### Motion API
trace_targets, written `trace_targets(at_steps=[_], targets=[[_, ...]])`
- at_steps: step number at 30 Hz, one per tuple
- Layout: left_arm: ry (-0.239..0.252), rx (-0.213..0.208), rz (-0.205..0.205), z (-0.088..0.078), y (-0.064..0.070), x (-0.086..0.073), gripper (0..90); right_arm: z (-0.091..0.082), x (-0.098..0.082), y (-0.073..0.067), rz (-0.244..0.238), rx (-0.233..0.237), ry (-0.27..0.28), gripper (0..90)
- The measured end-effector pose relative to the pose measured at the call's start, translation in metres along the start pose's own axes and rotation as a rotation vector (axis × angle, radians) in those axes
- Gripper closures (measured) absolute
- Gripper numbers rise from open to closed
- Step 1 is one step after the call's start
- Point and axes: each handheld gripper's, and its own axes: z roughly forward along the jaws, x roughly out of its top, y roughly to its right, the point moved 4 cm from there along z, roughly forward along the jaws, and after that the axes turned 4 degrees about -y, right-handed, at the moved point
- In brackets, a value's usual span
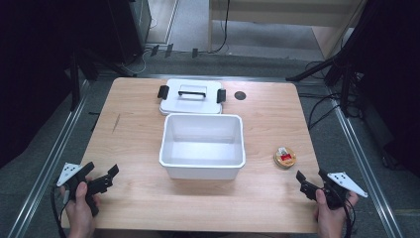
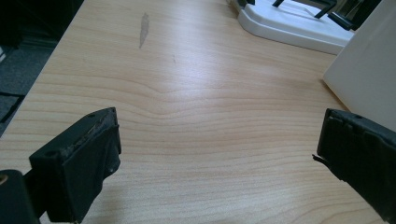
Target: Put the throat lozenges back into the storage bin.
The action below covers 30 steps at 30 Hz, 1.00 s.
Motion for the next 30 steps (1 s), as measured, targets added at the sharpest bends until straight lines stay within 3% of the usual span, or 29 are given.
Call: trace_targets(at_steps=[6,10,13,16,17,20,30], targets=[[0.002,-0.003,0.006,0.000,0.001,0.000,0.3,0.002,0.000,-0.001,-0.010,0.003,-0.020,13.5],[0.000,-0.002,0.007,0.000,0.001,0.000,0.3,0.003,0.000,-0.002,-0.021,0.007,-0.066,13.4],[-0.009,0.000,0.004,0.001,0.000,0.000,0.3,0.003,0.000,-0.005,-0.062,-0.013,-0.097,13.5],[-0.009,-0.003,0.002,0.001,0.000,0.000,0.3,0.001,0.001,-0.005,-0.074,-0.027,-0.113,13.4],[-0.011,-0.014,0.000,0.000,0.001,-0.001,0.3,0.000,0.004,-0.005,-0.070,-0.026,-0.144,13.2],[-0.012,-0.012,0.000,0.000,0.001,-0.001,0.3,0.000,0.007,-0.006,-0.080,-0.031,-0.164,13.2],[0.003,-0.005,-0.004,0.000,0.000,0.000,0.3,0.006,0.013,-0.016,-0.125,-0.007,-0.308,2.8]])
